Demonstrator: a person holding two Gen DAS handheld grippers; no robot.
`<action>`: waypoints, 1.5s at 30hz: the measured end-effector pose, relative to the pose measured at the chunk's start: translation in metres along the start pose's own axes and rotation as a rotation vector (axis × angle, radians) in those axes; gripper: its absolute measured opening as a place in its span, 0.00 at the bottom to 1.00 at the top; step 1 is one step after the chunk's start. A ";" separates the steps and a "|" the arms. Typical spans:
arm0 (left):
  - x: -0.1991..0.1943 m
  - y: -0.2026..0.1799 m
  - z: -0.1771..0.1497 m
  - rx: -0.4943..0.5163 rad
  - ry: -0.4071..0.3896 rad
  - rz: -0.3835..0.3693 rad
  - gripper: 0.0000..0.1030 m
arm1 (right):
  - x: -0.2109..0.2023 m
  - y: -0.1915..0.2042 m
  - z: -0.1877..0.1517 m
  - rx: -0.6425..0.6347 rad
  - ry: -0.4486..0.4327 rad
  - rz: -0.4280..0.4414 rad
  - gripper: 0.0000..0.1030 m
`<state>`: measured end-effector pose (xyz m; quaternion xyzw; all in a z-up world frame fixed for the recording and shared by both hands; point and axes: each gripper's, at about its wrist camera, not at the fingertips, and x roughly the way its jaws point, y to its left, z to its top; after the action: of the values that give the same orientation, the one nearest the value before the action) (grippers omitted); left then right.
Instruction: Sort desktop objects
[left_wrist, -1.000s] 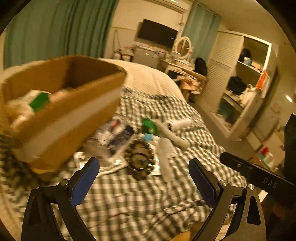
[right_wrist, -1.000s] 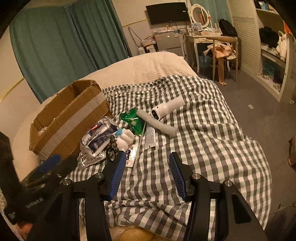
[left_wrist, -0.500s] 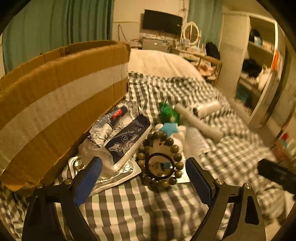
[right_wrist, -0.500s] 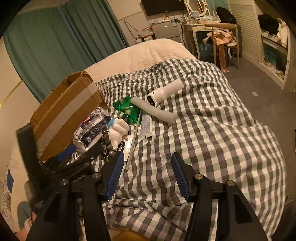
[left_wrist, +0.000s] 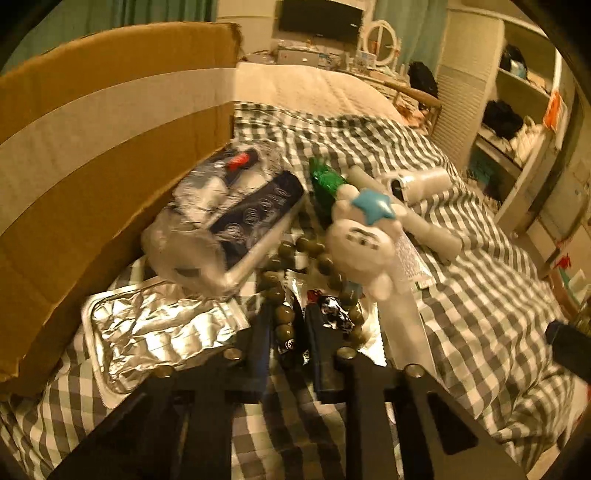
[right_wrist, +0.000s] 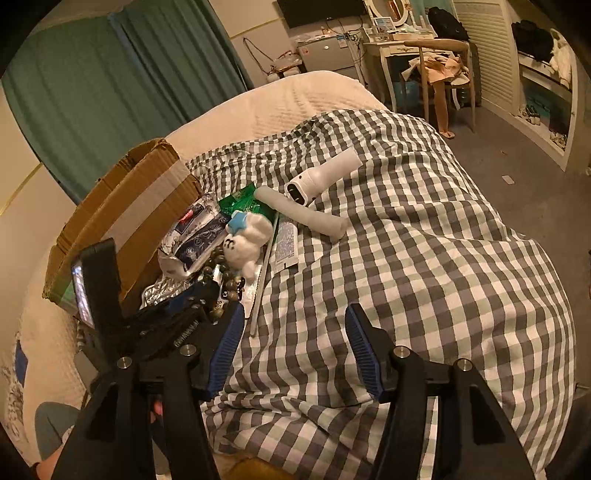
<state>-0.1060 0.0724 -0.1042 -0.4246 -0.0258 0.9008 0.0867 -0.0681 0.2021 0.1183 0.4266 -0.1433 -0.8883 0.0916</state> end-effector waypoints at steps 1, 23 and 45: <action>-0.004 0.002 0.001 -0.013 0.001 -0.007 0.11 | 0.002 0.001 -0.001 -0.003 0.007 -0.001 0.55; -0.064 0.032 0.029 -0.147 -0.045 -0.063 0.11 | 0.067 0.047 0.024 -0.154 0.025 -0.031 0.55; -0.066 0.050 0.035 -0.219 -0.086 -0.171 0.11 | 0.072 0.052 0.062 -0.123 -0.059 -0.098 0.43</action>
<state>-0.0987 0.0129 -0.0375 -0.3887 -0.1638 0.8994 0.1150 -0.1594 0.1434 0.1201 0.4004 -0.0699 -0.9110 0.0699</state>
